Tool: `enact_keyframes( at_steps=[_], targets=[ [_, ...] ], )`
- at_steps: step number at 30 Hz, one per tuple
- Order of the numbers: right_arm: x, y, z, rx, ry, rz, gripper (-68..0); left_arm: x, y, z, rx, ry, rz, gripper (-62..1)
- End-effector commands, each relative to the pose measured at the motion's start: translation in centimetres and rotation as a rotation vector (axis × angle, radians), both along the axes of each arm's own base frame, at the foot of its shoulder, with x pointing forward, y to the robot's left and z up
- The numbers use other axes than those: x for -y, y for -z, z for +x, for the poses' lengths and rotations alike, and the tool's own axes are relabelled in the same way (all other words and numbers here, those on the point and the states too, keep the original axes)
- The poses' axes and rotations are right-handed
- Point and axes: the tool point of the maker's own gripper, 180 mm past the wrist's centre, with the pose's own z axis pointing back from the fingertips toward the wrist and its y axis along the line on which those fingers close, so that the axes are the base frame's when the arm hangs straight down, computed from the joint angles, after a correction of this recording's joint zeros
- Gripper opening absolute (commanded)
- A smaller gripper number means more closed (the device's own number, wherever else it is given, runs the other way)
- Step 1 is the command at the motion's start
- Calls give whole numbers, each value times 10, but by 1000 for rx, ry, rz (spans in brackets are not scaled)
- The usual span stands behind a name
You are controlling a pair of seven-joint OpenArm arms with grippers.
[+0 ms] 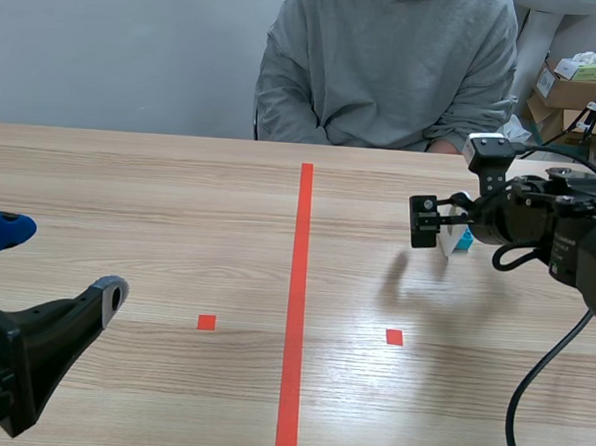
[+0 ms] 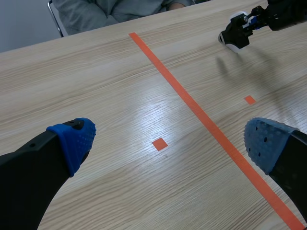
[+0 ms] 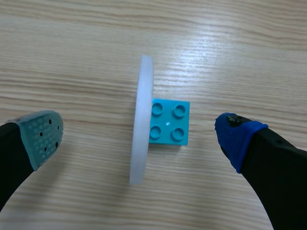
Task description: Do the leaf sorting experiment
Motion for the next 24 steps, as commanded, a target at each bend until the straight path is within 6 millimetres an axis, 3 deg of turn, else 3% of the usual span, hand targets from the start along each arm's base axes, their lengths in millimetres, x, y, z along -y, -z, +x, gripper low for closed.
enact_keyframes(
  at_steps=[1,6,11,18,24],
  targets=[
    [11,-34,19,70,-8,-18,-8,4,-8,0,22,7,-20,14],
    [20,-46,4,69,-40,-73,-13,4,-9,0,22,6,-20,14],
    [8,-68,-31,175,-137,-120,-12,4,-9,0,24,6,-21,14],
    [-41,-97,-122,297,-378,-87,-12,4,-9,0,25,6,-21,14],
    [-58,-118,-196,337,-480,65,-12,4,-9,1,26,6,-22,14]
  ],
)
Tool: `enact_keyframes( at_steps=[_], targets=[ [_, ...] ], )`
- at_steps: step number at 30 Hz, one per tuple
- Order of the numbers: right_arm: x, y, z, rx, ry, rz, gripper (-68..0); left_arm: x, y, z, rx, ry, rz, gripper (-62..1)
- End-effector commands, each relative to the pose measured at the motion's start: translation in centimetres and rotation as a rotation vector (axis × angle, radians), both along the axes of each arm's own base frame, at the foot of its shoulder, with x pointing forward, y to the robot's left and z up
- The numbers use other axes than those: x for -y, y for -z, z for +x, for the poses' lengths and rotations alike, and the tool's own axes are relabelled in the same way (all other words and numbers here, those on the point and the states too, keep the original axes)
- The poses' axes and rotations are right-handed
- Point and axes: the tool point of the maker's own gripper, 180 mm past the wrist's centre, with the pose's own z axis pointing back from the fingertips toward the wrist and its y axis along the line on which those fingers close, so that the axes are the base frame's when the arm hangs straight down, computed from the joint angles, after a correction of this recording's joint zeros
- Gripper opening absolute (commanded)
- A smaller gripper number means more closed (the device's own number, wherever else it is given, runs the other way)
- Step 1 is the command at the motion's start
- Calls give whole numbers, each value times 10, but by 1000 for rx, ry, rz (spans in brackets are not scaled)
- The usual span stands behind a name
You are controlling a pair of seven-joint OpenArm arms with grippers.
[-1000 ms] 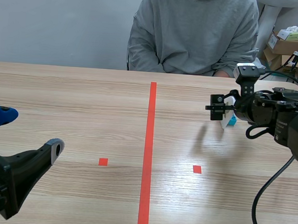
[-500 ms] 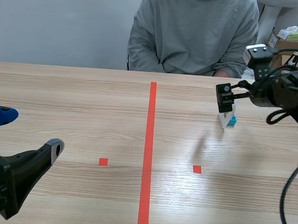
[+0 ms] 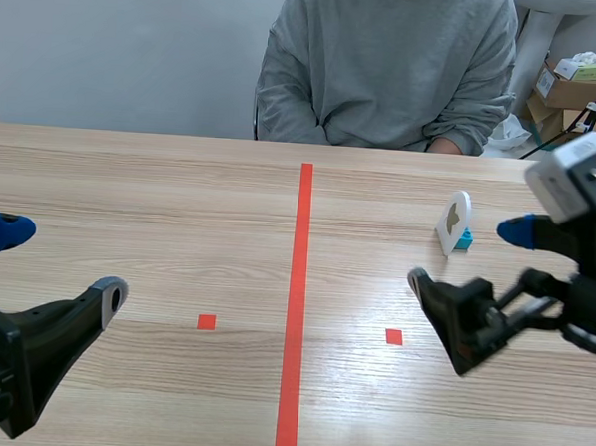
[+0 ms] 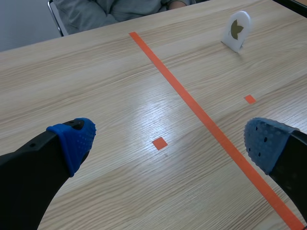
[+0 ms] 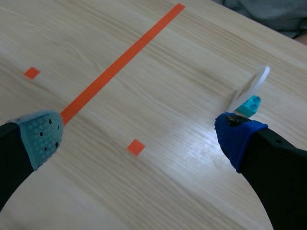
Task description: Do the leaf sorting experiment
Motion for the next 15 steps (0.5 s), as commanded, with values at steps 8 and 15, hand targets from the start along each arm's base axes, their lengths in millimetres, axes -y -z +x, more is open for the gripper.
enact_keyframes(
  at_steps=[8,15],
  targets=[
    [17,1,-53,-81,-58,67,-12,4,-10,1,27,6,-22,14],
    [39,-1,-61,-99,-24,47,-12,5,-9,1,24,10,-21,14]
  ],
)
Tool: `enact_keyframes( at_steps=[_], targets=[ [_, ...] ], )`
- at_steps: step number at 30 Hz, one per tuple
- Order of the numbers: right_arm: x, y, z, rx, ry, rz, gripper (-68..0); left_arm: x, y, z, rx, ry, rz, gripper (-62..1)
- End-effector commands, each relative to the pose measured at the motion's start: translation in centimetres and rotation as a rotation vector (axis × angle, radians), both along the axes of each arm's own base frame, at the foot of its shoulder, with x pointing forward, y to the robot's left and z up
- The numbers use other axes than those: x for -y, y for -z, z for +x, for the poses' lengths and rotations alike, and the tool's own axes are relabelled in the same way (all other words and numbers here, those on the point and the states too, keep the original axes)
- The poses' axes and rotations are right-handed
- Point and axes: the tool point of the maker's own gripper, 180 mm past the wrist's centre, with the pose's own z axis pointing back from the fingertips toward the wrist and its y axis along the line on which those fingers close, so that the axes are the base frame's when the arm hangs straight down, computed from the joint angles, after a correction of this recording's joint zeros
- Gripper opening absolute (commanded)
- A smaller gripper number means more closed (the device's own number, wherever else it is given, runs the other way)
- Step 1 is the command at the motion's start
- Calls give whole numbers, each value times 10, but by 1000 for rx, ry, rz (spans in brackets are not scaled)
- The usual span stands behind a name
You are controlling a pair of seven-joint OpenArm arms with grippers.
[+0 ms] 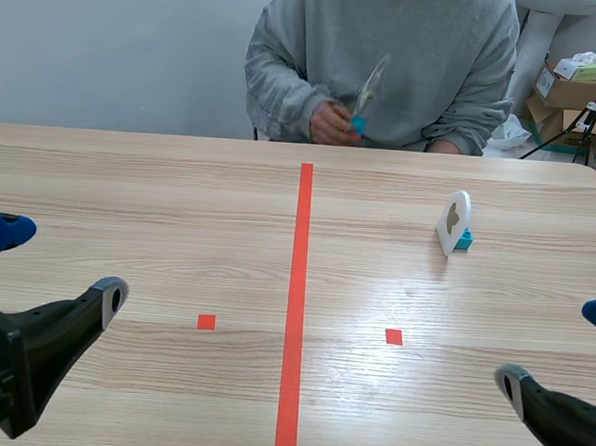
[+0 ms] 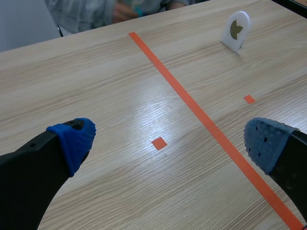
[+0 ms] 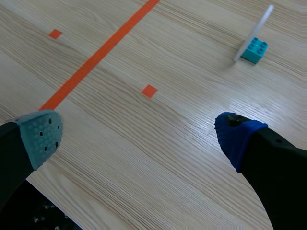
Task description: Do the leaf sorting experiment
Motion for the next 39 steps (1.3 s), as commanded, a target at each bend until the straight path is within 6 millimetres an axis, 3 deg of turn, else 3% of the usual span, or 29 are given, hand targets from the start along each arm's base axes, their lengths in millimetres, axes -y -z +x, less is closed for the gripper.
enact_keyframes(
  at_steps=[1,13,39],
  targets=[
    [1,-6,4,22,-3,11,-12,5,-9,1,24,9,-21,14],
    [2,-13,9,41,14,45,-12,3,0,-1,-17,11,8,14],
    [3,-15,13,54,13,42,-12,4,0,-1,-17,11,7,14]
  ],
)
